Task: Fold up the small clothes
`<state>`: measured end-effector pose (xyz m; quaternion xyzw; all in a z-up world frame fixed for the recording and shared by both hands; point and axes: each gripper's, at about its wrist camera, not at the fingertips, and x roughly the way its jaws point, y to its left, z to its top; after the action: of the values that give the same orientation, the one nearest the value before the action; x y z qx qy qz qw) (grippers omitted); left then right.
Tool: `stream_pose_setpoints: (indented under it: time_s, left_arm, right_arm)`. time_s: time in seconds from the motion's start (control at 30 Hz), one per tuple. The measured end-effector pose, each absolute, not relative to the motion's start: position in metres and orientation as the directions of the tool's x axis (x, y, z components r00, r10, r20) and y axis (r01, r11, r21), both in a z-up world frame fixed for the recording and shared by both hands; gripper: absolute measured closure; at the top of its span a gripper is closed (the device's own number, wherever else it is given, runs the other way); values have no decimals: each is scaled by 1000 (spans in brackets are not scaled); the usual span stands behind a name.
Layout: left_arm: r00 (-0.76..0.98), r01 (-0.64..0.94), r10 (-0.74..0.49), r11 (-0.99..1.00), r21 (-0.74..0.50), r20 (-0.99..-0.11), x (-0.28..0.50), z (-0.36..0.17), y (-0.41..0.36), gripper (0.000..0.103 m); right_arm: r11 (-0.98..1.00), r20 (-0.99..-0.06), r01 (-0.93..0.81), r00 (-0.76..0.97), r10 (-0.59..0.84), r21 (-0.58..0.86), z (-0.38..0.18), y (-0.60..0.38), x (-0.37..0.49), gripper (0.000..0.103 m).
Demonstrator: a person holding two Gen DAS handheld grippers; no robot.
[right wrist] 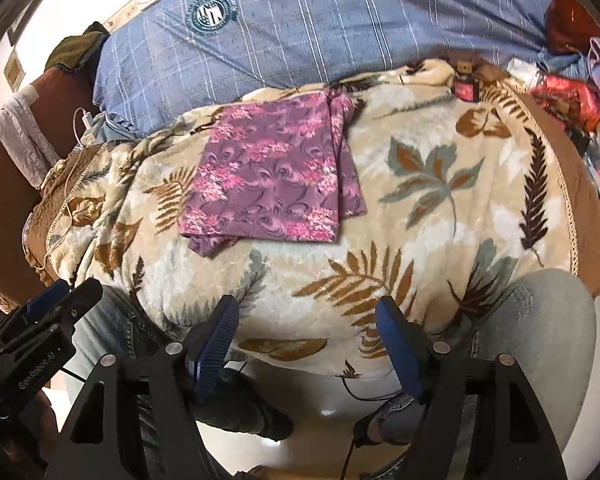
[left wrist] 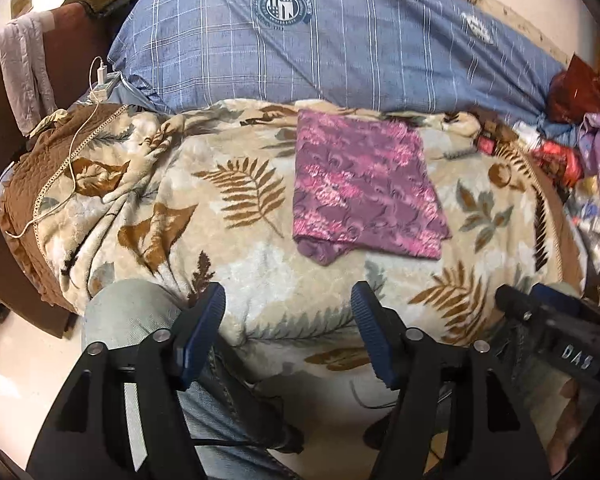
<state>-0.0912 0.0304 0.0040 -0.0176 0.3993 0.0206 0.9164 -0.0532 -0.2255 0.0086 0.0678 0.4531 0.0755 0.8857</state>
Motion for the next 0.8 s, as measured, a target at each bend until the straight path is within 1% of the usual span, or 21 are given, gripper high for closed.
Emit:
stream_pose_setpoints:
  time_s: [0.13,0.3,0.47,0.8]
  left_arm:
    - [680,-53,24,998,-16,-732,-93,9,29,37]
    - [675,-42,13,999,-21,-738,-96,14,23,37]
    - [678,-41,12,999,-21,-735,-97,16,21,35]
    - [669,-27,-1,999,-26,-743,-94,16,20,35]
  right_arm:
    - [983,-778,-69,604,176,169,19,-224,-58,27]
    - [982,-770,-63,612,178,177,27,-227,-58,26]
    - [983,-779,-57,603,173,174,22,-227,-55,25]
    - [986,-783,-57,601,158,155,22,-224,-54,25]
